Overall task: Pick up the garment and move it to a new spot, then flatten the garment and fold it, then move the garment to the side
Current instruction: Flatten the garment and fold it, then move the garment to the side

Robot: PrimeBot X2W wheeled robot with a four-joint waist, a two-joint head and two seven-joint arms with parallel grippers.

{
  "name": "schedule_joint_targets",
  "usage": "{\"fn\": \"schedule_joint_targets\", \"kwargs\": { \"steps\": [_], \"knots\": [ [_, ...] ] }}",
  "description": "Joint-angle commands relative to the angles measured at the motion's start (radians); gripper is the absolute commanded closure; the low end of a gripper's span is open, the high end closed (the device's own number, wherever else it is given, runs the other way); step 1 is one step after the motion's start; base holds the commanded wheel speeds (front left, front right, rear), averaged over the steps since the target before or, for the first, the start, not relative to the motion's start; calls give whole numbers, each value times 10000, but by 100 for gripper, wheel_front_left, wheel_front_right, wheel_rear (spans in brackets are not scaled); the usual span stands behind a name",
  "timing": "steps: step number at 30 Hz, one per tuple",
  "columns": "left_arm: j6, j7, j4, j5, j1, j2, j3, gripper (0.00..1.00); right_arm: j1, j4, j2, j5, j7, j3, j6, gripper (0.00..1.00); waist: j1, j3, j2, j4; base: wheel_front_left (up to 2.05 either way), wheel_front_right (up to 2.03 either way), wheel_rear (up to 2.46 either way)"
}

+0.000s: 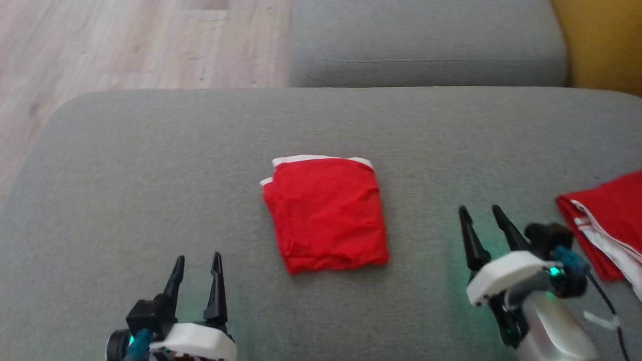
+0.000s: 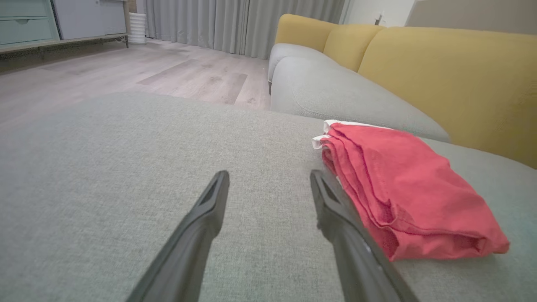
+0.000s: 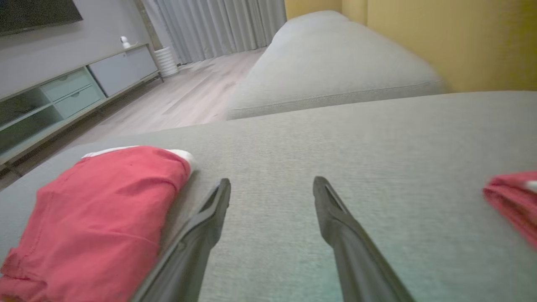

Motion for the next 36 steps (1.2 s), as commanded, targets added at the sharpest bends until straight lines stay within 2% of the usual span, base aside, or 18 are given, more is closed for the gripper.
{"fn": "schedule_joint_targets", "kwargs": {
  "steps": [1,6,11,17,22,25,30,36],
  "knots": [
    [144,-53,-417,303,-192,47,486,0,42,-516,176,-436,-136,-203,-7,0,0,-104,-1,-323,0,0,0],
    [457,-53,-802,813,366,47,623,0,863,-975,388,-1167,-136,-815,-7,0,0,-271,-1,-573,0,0,0],
    [576,-53,-901,1018,701,47,567,0,1320,-1197,482,-1497,-137,-938,-7,0,0,-365,-1,-660,0,0,0],
    [606,-53,-957,1022,862,47,500,0,1494,-1322,534,-1544,-137,-1049,-7,0,0,-394,-1,-630,0,0,0],
    [545,-53,-968,964,782,47,290,0,1355,-1310,540,-1266,-137,-709,-7,0,0,-265,-1,-405,0,0,0],
    [518,-53,-959,874,676,47,58,0,969,-1162,541,-1029,-137,-268,-7,0,0,-63,-1,-64,0,0,0],
    [468,-53,-1002,715,404,47,-589,0,-158,-710,542,-508,-137,632,-7,0,0,459,-1,933,0,0,0],
    [477,-53,-1057,252,81,47,-1447,0,-1492,860,543,-379,-133,757,-7,0,0,1030,-1,2171,0,0,0]
  ]
}}
